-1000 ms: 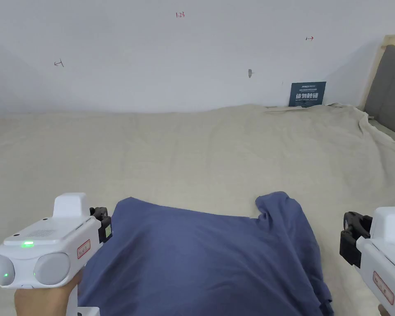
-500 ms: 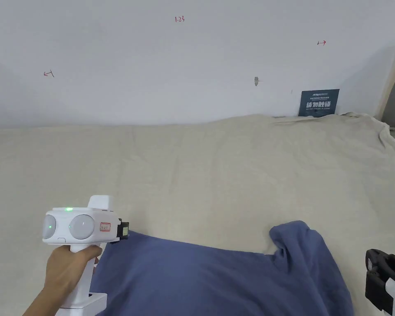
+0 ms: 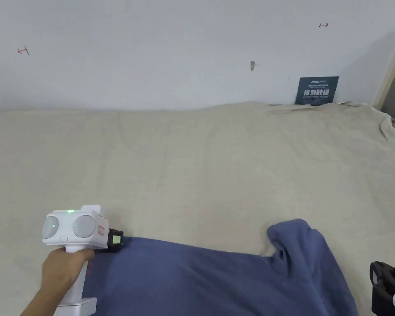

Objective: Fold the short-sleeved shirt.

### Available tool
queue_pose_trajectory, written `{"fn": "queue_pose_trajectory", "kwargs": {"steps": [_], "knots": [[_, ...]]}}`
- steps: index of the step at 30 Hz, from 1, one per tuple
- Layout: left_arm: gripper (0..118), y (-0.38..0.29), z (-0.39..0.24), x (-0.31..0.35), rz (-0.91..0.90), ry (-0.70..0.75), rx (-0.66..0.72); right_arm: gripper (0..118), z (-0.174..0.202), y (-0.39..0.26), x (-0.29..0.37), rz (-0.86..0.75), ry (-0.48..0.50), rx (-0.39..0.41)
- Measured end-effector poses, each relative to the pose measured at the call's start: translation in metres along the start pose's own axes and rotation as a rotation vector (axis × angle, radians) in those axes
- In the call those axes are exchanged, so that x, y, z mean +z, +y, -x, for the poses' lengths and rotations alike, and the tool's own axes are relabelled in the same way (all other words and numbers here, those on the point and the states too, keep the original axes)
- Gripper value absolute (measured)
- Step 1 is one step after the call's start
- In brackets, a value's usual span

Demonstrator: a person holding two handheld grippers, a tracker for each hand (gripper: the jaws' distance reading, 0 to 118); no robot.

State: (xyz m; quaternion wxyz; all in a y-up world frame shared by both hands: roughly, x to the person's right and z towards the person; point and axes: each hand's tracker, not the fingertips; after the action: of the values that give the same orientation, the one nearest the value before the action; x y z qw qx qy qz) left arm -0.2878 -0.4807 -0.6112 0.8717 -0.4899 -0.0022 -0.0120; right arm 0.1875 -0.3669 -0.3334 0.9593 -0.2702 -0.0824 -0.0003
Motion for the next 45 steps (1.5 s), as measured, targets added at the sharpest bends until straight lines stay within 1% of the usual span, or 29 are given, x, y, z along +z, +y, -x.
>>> {"fn": "queue_pose_trajectory", "kwargs": {"steps": [2,3,4,6,9,14,16,17,18,19,20,21,22,24,26,27,31,32,33,34,35,36,37,38,39,41,43,44,45], "knots": [[16,-0.001,-0.004,0.005,-0.004,0.015,-0.018,1,-0.001,0.001,-0.003,0.012,0.004,-0.003],[5,-0.003,-0.003,0.008,-0.014,0.006,-0.05,1,-0.003,0.003,-0.006,0.022,0.012,-0.012],[3,-0.004,-0.002,0.01,0.006,-0.058,-0.037,1,-0.005,0.005,-0.011,0.035,0.027,-0.036],[2,-0.007,-0.003,0.017,-0.002,-0.022,-0.034,1,-0.009,0.01,-0.022,0.051,0.04,-0.067],[1,-0.012,-0.003,0.042,-0.076,-0.058,0.007,1,-0.015,0.02,-0.046,0.092,0.058,-0.094],[1,-0.024,-0.006,0.095,-0.131,-0.101,-0.019,2,-0.029,0.032,-0.105,0.181,0.051,-0.122],[1,-0.028,-0.007,0.112,-0.145,-0.114,-0.013,11,-0.032,0.034,-0.13,0.25,0.039,-0.124],[1,-0.029,-0.007,0.119,-0.149,-0.12,-0.012,12,-0.032,0.034,-0.143,0.277,0.039,-0.115],[1,-0.031,-0.007,0.124,-0.153,-0.123,-0.014,19,-0.032,0.033,-0.155,0.298,0.035,-0.12],[1,-0.032,-0.008,0.129,-0.156,-0.122,-0.02,45,-0.031,0.032,-0.167,0.328,0.019,-0.104],[1,-0.032,-0.009,0.133,-0.16,-0.12,-0.028,69,-0.03,0.03,-0.176,0.342,0.008,-0.105],[1,-0.033,-0.009,0.136,-0.164,-0.12,-0.032,88,-0.03,0.027,-0.185,0.359,0.008,-0.112],[1,-0.034,-0.009,0.139,-0.167,-0.121,-0.034,98,-0.029,0.024,-0.192,0.381,0.006,-0.118],[1,-0.033,-0.007,0.14,-0.169,-0.121,-0.035,98,-0.027,0.018,-0.202,0.385,0.004,-0.115],[1,-0.034,-0.007,0.143,-0.172,-0.123,-0.03,98,-0.016,0.011,-0.205,0.433,-0.032,-0.072],[1,-0.035,-0.007,0.143,-0.171,-0.123,-0.029,98,-0.013,0.008,-0.206,0.445,-0.048,-0.064],[1,-0.037,-0.005,0.141,-0.167,-0.123,-0.026,97,-0.002,-0.008,-0.22,0.523,-0.043,0.0],[1,-0.035,-0.001,0.136,-0.167,-0.123,-0.025,92,0.001,-0.012,-0.222,0.532,-0.041,0.015],[1,-0.036,0.0,0.135,-0.167,-0.124,-0.023,80,0.004,-0.015,-0.222,0.535,-0.039,0.021],[1,-0.036,0.001,0.136,-0.167,-0.126,-0.02,69,0.005,-0.019,-0.22,0.525,-0.025,0.01],[1,-0.037,0.001,0.136,-0.167,-0.126,-0.017,61,0.005,-0.018,-0.217,0.502,0.004,-0.034],[1,-0.038,0.001,0.136,-0.167,-0.125,-0.017,47,0.006,-0.016,-0.216,0.508,-0.007,-0.042],[1,-0.039,0.002,0.136,-0.167,-0.123,-0.017,19,0.006,-0.013,-0.213,0.501,0.001,-0.036],[1,-0.039,0.002,0.137,-0.168,-0.121,-0.015,2,0.01,-0.011,-0.2,0.483,-0.001,-0.01],[1,-0.04,0.003,0.138,-0.168,-0.119,-0.012,2,0.009,-0.009,-0.196,0.469,-0.014,0.015],[1,-0.043,0.005,0.14,-0.171,-0.115,-0.004,2,0.004,-0.006,-0.186,0.449,0.019,-0.025],[1,-0.045,0.006,0.143,-0.174,-0.111,0.002,2,0.0,0.0,-0.168,0.416,0.027,-0.049],[1,-0.046,0.007,0.145,-0.176,-0.107,0.005,2,-0.001,0.003,-0.161,0.407,0.039,-0.057],[1,-0.047,0.008,0.147,-0.18,-0.102,0.007,2,-0.002,0.006,-0.153,0.394,0.043,-0.047]]}}
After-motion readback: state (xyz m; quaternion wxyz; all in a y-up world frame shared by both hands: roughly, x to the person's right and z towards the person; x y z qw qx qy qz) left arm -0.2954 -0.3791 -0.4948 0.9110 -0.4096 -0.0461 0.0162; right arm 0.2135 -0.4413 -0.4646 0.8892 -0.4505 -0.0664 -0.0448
